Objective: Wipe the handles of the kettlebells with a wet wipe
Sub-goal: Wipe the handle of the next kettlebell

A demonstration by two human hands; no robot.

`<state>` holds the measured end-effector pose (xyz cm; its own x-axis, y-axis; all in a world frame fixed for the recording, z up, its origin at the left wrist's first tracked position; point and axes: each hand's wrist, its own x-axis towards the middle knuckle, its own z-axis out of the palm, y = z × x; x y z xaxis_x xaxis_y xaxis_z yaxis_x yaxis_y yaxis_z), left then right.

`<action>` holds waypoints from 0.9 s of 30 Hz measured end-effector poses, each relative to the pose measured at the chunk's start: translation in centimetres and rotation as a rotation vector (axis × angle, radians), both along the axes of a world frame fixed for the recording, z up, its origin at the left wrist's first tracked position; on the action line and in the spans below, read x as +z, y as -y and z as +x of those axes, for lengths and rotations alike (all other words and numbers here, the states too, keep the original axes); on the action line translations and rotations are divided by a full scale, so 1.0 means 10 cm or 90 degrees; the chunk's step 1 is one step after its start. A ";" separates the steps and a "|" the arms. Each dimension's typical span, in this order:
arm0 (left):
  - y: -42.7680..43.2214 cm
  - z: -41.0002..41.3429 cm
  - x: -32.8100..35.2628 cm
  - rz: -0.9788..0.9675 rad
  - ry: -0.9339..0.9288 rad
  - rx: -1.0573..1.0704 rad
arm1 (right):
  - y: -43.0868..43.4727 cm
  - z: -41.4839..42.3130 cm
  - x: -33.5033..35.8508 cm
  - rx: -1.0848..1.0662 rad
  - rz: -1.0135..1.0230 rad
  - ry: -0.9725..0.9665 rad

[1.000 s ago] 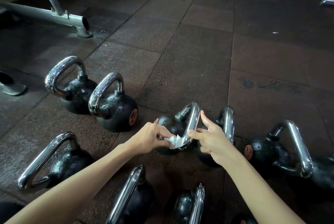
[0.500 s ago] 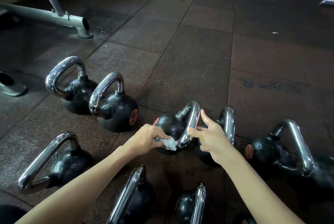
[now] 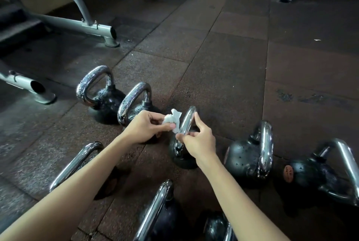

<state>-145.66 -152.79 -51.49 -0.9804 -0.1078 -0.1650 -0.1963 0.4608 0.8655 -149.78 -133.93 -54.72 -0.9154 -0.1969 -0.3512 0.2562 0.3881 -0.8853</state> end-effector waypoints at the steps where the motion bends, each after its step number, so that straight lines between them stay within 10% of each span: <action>1: 0.00 0.01 0.02 0.007 0.016 -0.005 | 0.03 -0.02 -0.01 -0.012 0.006 -0.006; 11: -0.41 -0.14 0.25 0.160 0.179 -0.037 | -0.66 0.06 0.19 0.120 -0.016 -0.403; 20: -0.58 -0.22 0.36 0.250 0.320 -0.106 | -0.76 -0.10 0.29 0.172 -0.055 -0.378; 27: -0.67 -0.28 0.43 0.078 0.255 -0.126 | -0.84 -0.10 0.14 0.036 -0.062 -0.335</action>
